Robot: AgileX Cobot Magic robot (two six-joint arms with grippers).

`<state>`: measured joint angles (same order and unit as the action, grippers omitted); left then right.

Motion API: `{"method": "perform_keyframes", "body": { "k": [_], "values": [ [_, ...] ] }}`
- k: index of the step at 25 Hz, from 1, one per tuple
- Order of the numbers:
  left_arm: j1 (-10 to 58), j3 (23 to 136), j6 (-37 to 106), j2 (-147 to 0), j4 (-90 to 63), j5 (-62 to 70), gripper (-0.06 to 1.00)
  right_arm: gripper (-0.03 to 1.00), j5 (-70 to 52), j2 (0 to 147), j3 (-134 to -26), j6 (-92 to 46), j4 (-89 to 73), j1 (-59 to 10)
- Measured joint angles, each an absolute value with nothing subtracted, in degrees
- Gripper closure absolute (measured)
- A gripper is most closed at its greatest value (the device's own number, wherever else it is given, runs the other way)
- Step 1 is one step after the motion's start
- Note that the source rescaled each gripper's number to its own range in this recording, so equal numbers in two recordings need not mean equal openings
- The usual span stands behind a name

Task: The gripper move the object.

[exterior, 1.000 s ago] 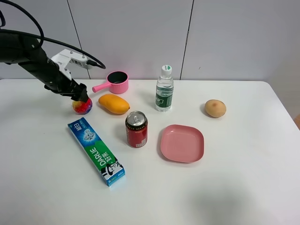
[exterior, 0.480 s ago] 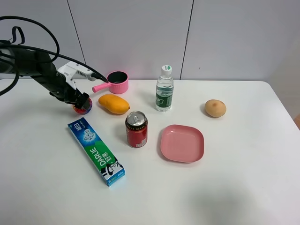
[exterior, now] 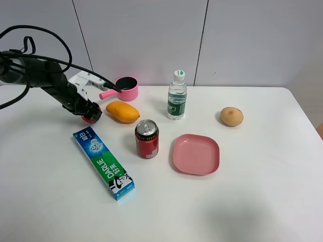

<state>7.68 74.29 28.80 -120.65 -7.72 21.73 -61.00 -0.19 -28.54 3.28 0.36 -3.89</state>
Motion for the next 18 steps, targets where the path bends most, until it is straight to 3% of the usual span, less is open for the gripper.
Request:
{"method": "perform_keyframes", "body": {
  "k": [6,12,16,18],
  "values": [
    [7.06,74.3,28.46,-116.45,-2.47,29.21,0.9,-0.03,-61.0,-0.19,-28.54,3.28,0.36,-3.89],
    [8.5,74.47,25.39,-98.74,-5.47,40.69,0.9,-0.03,-61.0,-0.19,-28.54,3.28,0.38,-3.89],
    [16.07,78.54,25.3,-88.71,-10.53,44.3,0.9,-0.03,-61.0,-0.19,-28.54,3.28,0.38,-3.89],
    [24.86,84.31,24.73,-86.69,-13.52,46.31,0.9,-0.03,-61.0,-0.19,-28.54,3.28,0.38,-3.89]
  ]
}}
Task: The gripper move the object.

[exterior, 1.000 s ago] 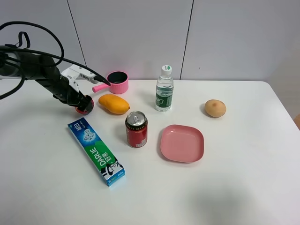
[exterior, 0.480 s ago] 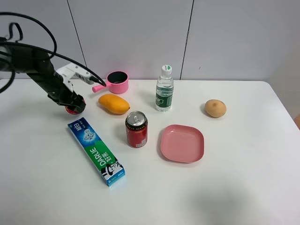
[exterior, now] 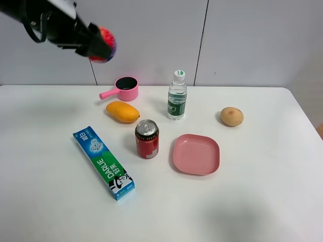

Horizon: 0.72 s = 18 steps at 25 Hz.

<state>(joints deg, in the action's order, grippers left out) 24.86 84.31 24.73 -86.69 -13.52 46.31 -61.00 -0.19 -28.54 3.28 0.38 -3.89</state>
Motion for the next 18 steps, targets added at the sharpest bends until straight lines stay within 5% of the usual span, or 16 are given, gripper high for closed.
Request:
{"method": "perform_keyframes", "body": {
  "k": [8,18],
  "values": [
    [46.28,98.7,20.97,-97.95,-15.15,51.23,0.9,-0.03,-61.0,-0.19,-28.54,3.28,0.38,-3.89],
    [60.04,108.35,20.48,-117.42,-15.21,50.76,0.9,-0.03,-61.0,-0.19,-28.54,3.28,0.38,-3.89]
  ]
}}
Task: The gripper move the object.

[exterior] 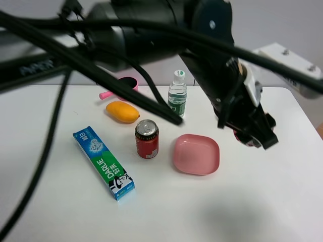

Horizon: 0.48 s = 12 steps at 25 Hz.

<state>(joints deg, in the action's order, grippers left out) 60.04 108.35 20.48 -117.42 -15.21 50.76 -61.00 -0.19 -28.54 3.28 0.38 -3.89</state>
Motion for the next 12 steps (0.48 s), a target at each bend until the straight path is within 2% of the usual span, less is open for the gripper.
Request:
{"method": "perform_keyframes", "body": {
  "k": [6,12],
  "values": [
    [63.55,108.43,21.95,-122.71,-15.17,45.22,0.9,-0.03,-61.0,-0.19,-28.54,3.28,0.38,-3.89],
    [61.34,108.49,21.67,-124.71,-6.55,38.32,0.9,-0.03,-61.0,-0.19,-28.54,3.28,0.38,-3.89]
  ]
}}
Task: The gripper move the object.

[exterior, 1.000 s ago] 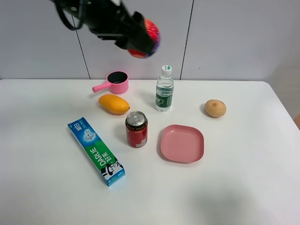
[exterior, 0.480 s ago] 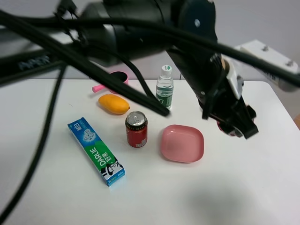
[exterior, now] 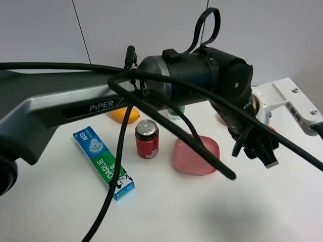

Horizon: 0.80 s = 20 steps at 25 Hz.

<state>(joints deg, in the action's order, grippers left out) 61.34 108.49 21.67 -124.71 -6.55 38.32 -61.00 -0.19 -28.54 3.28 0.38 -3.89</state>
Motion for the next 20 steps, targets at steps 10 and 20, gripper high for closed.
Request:
{"method": "perform_keyframes", "body": {
  "k": [10,20],
  "values": [
    [53.1,108.72,21.12,-130.07,0.0,39.14,0.9,-0.03,-61.0,-0.19,-28.54,3.28,0.38,-3.89],
    [50.65,108.72,20.95,-136.64,0.59,48.06,0.9,-0.03,-60.98,-0.19,-28.54,3.28,0.38,-3.89]
  ]
}}
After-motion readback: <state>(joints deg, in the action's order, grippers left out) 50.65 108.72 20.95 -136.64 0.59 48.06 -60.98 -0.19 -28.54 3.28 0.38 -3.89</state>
